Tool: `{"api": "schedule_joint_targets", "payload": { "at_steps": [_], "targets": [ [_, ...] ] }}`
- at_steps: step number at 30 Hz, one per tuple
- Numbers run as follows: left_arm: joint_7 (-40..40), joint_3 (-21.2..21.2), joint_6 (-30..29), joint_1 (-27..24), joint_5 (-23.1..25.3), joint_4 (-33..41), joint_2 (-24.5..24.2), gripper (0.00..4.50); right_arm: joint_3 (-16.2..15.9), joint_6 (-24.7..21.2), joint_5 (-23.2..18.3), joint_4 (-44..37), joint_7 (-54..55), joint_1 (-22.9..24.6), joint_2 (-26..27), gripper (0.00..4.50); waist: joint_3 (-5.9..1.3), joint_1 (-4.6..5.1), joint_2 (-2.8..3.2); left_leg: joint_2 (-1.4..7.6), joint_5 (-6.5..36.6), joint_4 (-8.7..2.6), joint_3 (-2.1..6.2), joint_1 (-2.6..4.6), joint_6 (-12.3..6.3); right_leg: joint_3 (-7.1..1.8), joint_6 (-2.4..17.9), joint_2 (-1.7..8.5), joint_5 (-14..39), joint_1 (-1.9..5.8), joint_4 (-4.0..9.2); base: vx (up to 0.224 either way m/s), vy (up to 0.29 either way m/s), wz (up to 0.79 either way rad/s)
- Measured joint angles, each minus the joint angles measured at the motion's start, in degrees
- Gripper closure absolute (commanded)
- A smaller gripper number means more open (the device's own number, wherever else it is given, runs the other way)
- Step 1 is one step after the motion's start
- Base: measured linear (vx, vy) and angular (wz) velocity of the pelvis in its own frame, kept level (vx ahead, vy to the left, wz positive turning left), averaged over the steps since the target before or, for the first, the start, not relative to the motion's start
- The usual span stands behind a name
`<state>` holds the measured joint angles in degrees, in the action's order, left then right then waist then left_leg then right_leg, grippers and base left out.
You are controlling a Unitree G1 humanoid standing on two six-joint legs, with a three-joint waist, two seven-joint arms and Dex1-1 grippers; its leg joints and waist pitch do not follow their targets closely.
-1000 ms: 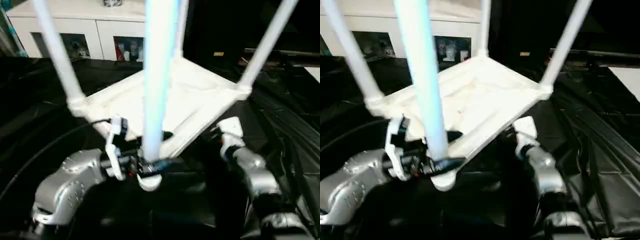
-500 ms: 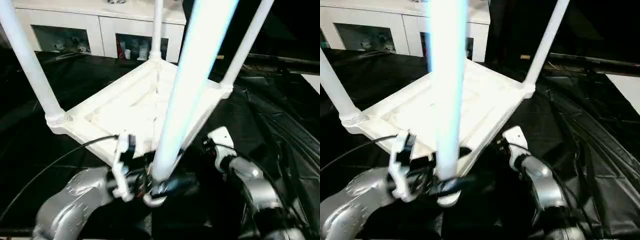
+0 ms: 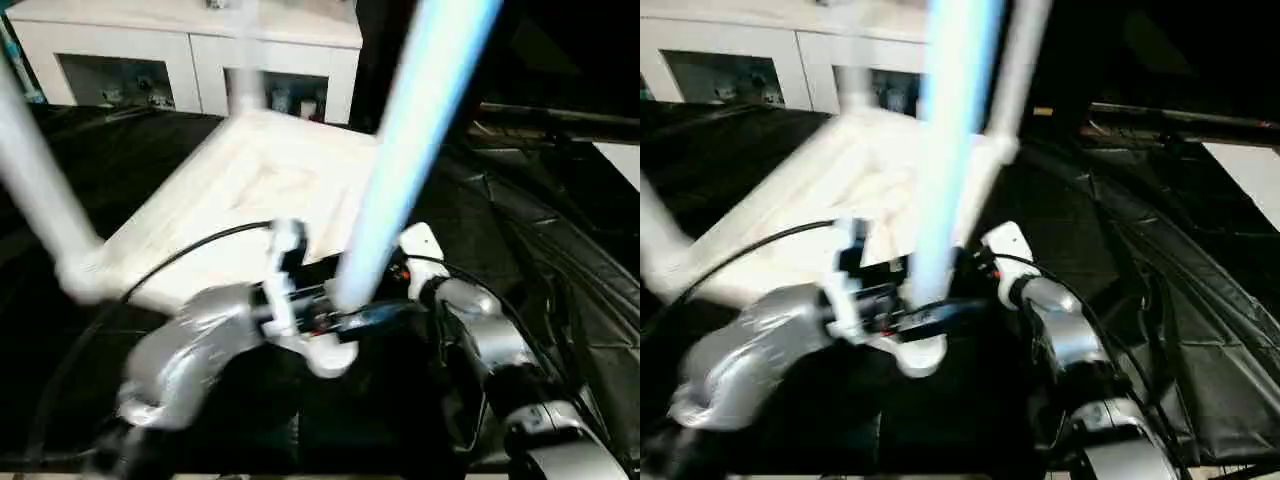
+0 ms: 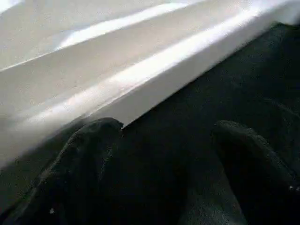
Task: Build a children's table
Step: Rotate table base
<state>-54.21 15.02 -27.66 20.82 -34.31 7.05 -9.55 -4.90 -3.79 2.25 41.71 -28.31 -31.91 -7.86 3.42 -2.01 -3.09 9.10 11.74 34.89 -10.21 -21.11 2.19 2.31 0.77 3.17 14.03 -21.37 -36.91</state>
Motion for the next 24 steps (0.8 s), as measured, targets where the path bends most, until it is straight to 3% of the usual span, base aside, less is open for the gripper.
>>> {"api": "schedule_joint_targets", "payload": {
  "at_steps": [6,10,12,16,24],
  "targets": [
    [3.73,4.62,7.36,5.71,7.59,-9.49,5.64,0.06,-1.07,3.09,1.85,3.79,2.31,-2.18,1.28,0.67,-0.06,-0.08,0.46,0.01,0.00,0.02,0.00,0.06,0.02,0.00,0.04,0.01,-0.02,0.04,-0.05,0.000,0.000,0.00],
    [9.06,4.72,11.67,10.11,13.18,-17.44,6.18,0.06,-0.45,3.75,1.83,4.15,5.80,-2.35,1.25,0.67,0.19,-0.56,1.94,0.04,-0.12,0.05,-0.01,0.04,-0.09,0.08,0.06,0.03,-0.05,0.07,-0.10,0.000,0.000,0.00],
    [9.53,3.98,12.96,10.46,14.48,-18.81,5.17,0.06,0.74,3.75,1.54,4.17,6.78,-2.31,0.23,0.67,0.20,-1.02,2.39,0.04,-0.21,0.04,-0.01,0.03,-0.23,0.11,0.06,0.04,-0.04,0.06,-0.11,0.000,0.000,0.00],
    [8.39,2.79,14.34,10.31,15.51,-19.53,2.94,0.06,3.36,3.77,0.48,3.93,7.88,-1.54,-1.49,0.67,0.18,-1.51,2.49,0.07,-0.30,0.00,-0.01,-0.03,-0.37,0.17,0.06,0.03,-0.04,0.01,-0.09,0.000,0.000,0.00],
    [7.87,3.33,14.67,10.22,17.55,-19.43,1.47,0.06,4.57,4.27,-0.39,3.93,9.77,-0.86,-1.36,0.67,0.16,-1.59,2.90,0.07,-0.30,0.03,-0.01,-0.07,-0.37,0.17,0.06,0.04,-0.04,-0.02,-0.10,0.000,0.000,0.00]
  ]
}}
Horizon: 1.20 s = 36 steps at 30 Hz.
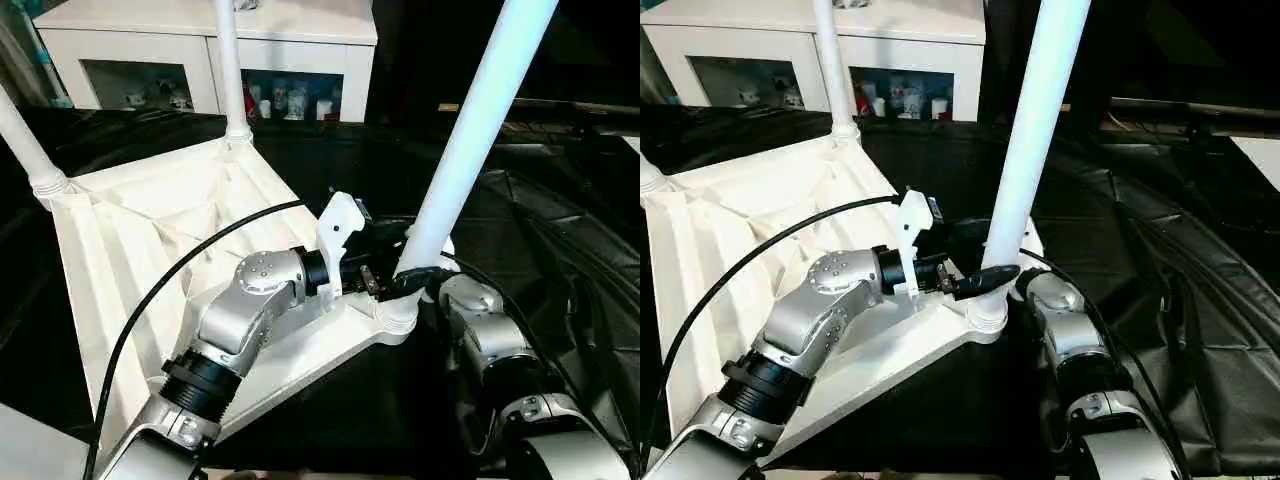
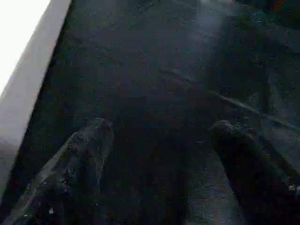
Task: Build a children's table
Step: Rotate table base
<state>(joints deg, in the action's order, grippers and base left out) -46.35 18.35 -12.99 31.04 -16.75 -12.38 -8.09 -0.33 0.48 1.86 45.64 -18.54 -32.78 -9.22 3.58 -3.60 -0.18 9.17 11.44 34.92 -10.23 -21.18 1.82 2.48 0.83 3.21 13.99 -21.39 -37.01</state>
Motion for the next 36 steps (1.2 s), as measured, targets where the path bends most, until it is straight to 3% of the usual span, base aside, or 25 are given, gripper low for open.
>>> {"api": "schedule_joint_targets", "payload": {
  "at_steps": [4,8,12,16,26,36],
  "targets": [
    [-0.34,2.88,-5.60,-3.12,2.97,6.34,-7.42,0.06,1.40,-0.53,-1.09,-1.81,0.12,1.19,-1.93,0.67,-0.04,0.22,0.34,0.02,-0.03,-0.11,0.00,0.04,0.02,0.02,0.01,-0.01,0.01,-0.04,-0.02,0.000,0.000,0.00],
    [-0.39,1.47,-14.85,-8.46,1.83,12.19,-11.79,0.06,3.33,-2.75,-1.95,-5.38,-1.41,2.03,-5.84,0.67,0.03,0.08,0.33,0.02,-0.04,-0.08,-0.01,-0.08,0.02,0.02,0.01,-0.02,0.01,-0.13,-0.01,0.000,0.000,0.00],
    [-0.93,2.45,-19.85,-10.75,1.90,20.37,-15.38,0.06,3.17,-4.00,-1.99,-8.45,-3.77,3.66,-7.77,0.67,0.02,-0.23,0.28,0.02,-0.04,-0.07,-0.02,-0.11,0.00,0.02,0.01,-0.01,0.01,-0.12,0.04,0.000,0.000,0.00],
    [0.46,6.00,-26.20,-11.43,5.97,26.45,-21.16,0.06,2.04,-5.39,-1.96,-10.77,-6.22,5.58,-9.64,0.67,0.06,-0.51,0.23,0.02,-0.08,-0.08,-0.03,-0.09,-0.04,0.03,0.00,-0.01,0.01,-0.12,0.02,0.000,0.000,0.00],
    [3.44,6.91,-39.97,-14.70,7.91,38.98,-27.80,0.06,-0.81,-9.64,-1.93,-21.18,-12.60,11.07,-13.35,0.67,0.09,-0.98,0.14,0.02,-0.08,-0.08,-0.07,-0.12,-0.05,-0.01,0.00,-0.01,0.02,-0.16,0.04,0.000,0.000,0.00],
    [5.59,8.91,-43.88,-16.34,10.78,39.49,-30.35,0.06,-2.62,-12.38,-1.99,-27.97,-15.55,13.75,-14.48,0.67,0.08,-1.36,0.12,0.01,0.05,-0.07,-0.07,-0.13,0.19,-0.01,0.00,-0.01,0.01,-0.16,0.04,0.000,0.000,0.00]
  ]
}}
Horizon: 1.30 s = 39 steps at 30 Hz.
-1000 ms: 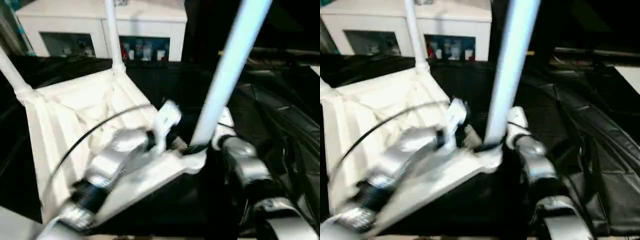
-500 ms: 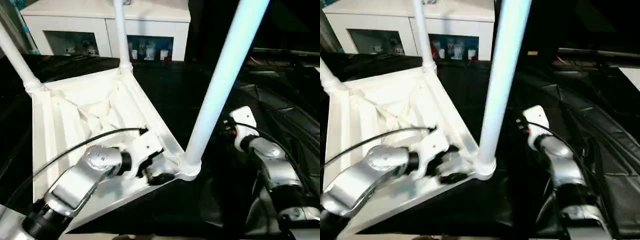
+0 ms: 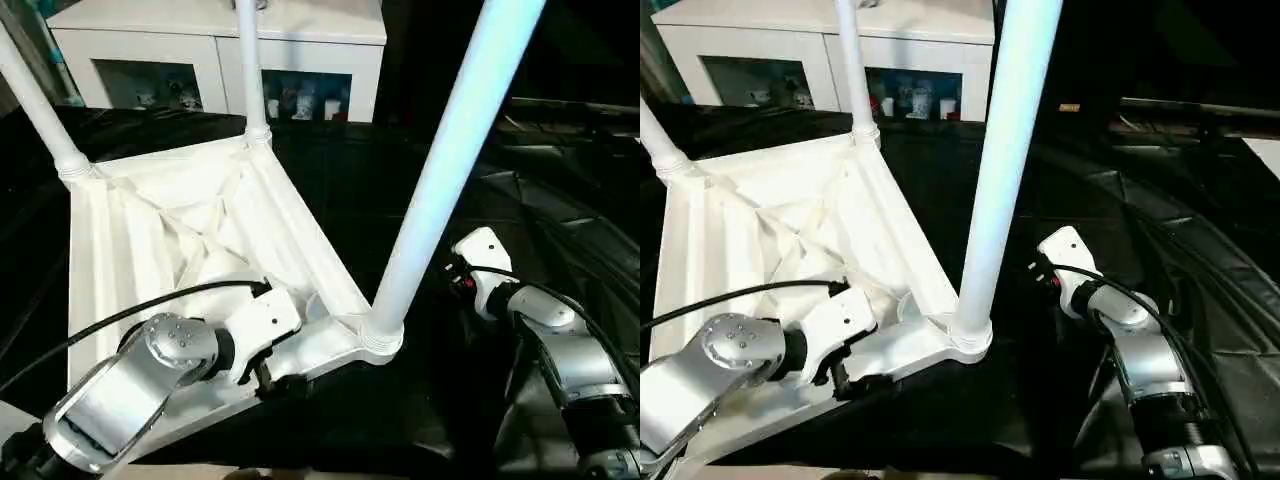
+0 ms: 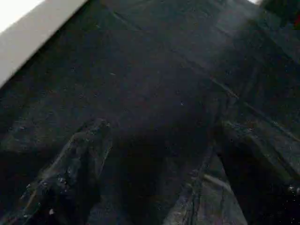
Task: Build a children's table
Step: Rotate table base
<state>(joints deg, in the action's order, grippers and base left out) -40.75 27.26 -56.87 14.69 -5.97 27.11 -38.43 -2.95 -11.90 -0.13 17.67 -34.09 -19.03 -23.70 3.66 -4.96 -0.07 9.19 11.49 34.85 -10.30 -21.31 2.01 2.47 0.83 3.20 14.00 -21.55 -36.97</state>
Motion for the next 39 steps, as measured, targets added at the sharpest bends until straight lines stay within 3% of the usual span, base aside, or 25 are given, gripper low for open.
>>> {"api": "schedule_joint_targets", "payload": {
  "at_steps": [5,12,16,21,29,39],
  "targets": [
    [2.23,-0.37,3.70,-0.69,0.70,-3.33,1.18,0.06,-0.38,-1.33,-0.13,-2.00,-0.62,0.73,-0.06,0.67,-0.01,0.04,-0.02,0.00,-0.02,0.00,0.01,0.04,0.03,0.01,0.00,0.00,-0.02,0.03,-0.04,0.000,0.000,0.00],
    [1.76,-2.77,5.39,-0.65,0.50,-5.76,0.64,0.77,-0.55,-2.53,-0.17,-3.57,-1.12,1.20,-0.41,0.67,-0.02,0.04,-0.03,0.00,-0.02,0.00,0.01,0.02,0.03,0.00,0.01,0.00,-0.03,0.00,-0.02,0.000,0.000,0.00],
    [0.09,-3.36,8.12,-0.50,-0.20,-7.52,0.25,0.94,-0.55,-2.81,-0.16,-3.80,-1.15,1.26,-0.66,0.67,-0.02,-0.04,-0.04,0.00,-0.02,0.00,0.00,-0.05,0.02,0.00,0.00,0.00,-0.03,-0.03,0.03,0.000,0.000,0.00],
    [-1.59,-3.57,13.45,0.24,-0.56,-11.48,0.26,1.22,-0.55,-3.11,-0.14,-3.85,-1.14,1.62,-0.78,0.67,-0.02,0.01,-0.04,0.00,-0.02,0.00,0.00,-0.05,0.02,0.00,0.00,0.00,-0.03,-0.07,-0.02,0.000,0.000,0.00],
    [-6.55,-3.19,28.77,4.12,0.19,-24.74,2.09,1.38,-0.79,-3.37,-0.05,-3.98,-0.84,2.99,-1.17,0.67,-0.04,-0.57,-0.01,-0.01,-0.04,0.04,0.00,-0.09,0.01,0.02,0.00,0.05,-0.04,-0.02,-0.02,0.000,0.000,0.00],
    [-8.57,-1.59,35.50,7.19,1.51,-31.05,5.25,1.40,-0.77,-3.69,-0.01,-4.08,-0.30,3.18,-1.40,0.67,-0.06,-1.76,0.03,-0.02,-0.06,0.06,-0.07,-0.10,-0.03,0.04,0.00,0.13,-0.04,0.04,0.00,0.000,0.000,0.00]
  ]
}}
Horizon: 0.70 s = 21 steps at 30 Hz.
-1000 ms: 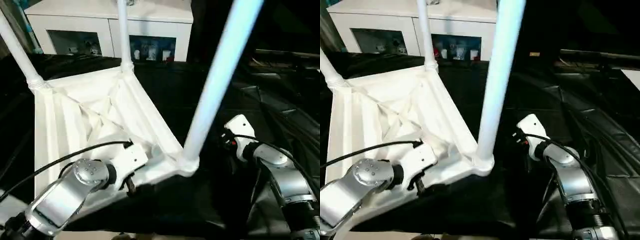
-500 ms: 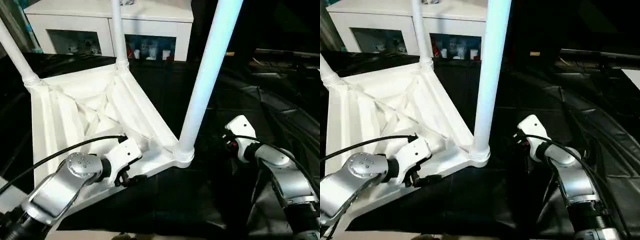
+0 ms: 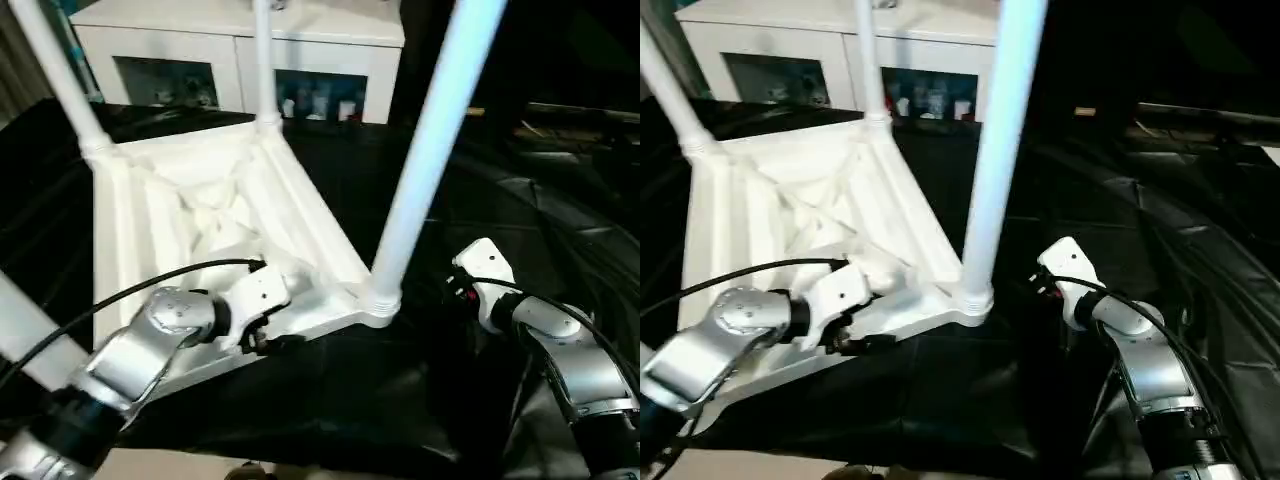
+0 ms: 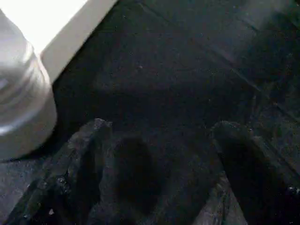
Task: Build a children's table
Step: Rotate table base
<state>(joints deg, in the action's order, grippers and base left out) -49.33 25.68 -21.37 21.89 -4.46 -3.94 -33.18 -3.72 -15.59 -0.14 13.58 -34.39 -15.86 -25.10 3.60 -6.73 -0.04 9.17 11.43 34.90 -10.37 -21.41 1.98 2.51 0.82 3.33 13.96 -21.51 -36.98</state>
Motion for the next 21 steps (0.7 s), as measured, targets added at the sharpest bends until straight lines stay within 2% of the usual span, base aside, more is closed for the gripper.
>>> {"api": "schedule_joint_targets", "payload": {
  "at_steps": [10,14,17,18,19,21],
  "targets": [
    [-2.89,0.56,7.92,0.89,0.86,-4.95,2.37,1.44,0.06,0.00,-0.01,-0.09,0.93,0.48,-0.13,0.67,-0.02,0.02,0.11,0.00,-0.03,0.00,-0.03,-0.01,-0.05,0.00,0.00,0.03,0.00,0.01,0.00,0.000,0.000,0.00],
    [-1.51,1.51,10.25,2.99,2.43,-8.42,4.29,1.44,0.16,0.00,-0.02,-0.09,1.56,0.46,-0.11,0.67,-0.03,0.06,0.16,0.00,-0.03,0.01,-0.03,0.02,-0.05,0.00,-0.02,0.04,-0.03,0.04,-0.01,0.000,0.000,0.00],
    [1.04,1.52,12.41,4.57,3.45,-11.80,5.45,1.44,0.46,0.01,-0.23,-0.24,1.96,0.51,0.32,0.67,-0.02,0.54,0.18,0.01,-0.07,0.00,-0.03,0.04,0.00,0.00,-0.05,0.03,-0.16,0.02,-0.02,0.000,0.000,0.00],
    [1.24,1.16,13.01,4.68,3.53,-12.50,5.41,0.88,0.78,0.00,-0.28,-0.56,2.06,0.62,0.35,0.67,-0.02,0.74,0.21,0.01,-0.07,-0.01,-0.03,0.04,0.01,0.00,-0.05,0.03,-0.17,0.00,-0.02,0.000,0.000,0.00],
    [1.14,0.49,13.13,4.45,3.36,-12.64,5.22,0.74,1.21,-0.07,-0.40,-1.27,2.22,0.89,0.39,0.67,-0.02,1.01,0.27,0.01,-0.08,-0.01,-0.03,0.03,0.02,0.00,-0.05,0.03,-0.17,-0.02,-0.02,0.000,0.000,0.00],
    [0.81,-1.72,13.34,2.63,2.33,-11.18,4.72,0.75,2.19,-0.16,-1.28,-2.79,2.80,2.10,0.72,0.67,-0.02,1.65,0.29,0.05,-0.09,-0.04,-0.02,0.06,0.05,0.00,-0.05,-0.01,-0.17,-0.03,-0.02,0.000,0.000,0.00]
  ]
}}
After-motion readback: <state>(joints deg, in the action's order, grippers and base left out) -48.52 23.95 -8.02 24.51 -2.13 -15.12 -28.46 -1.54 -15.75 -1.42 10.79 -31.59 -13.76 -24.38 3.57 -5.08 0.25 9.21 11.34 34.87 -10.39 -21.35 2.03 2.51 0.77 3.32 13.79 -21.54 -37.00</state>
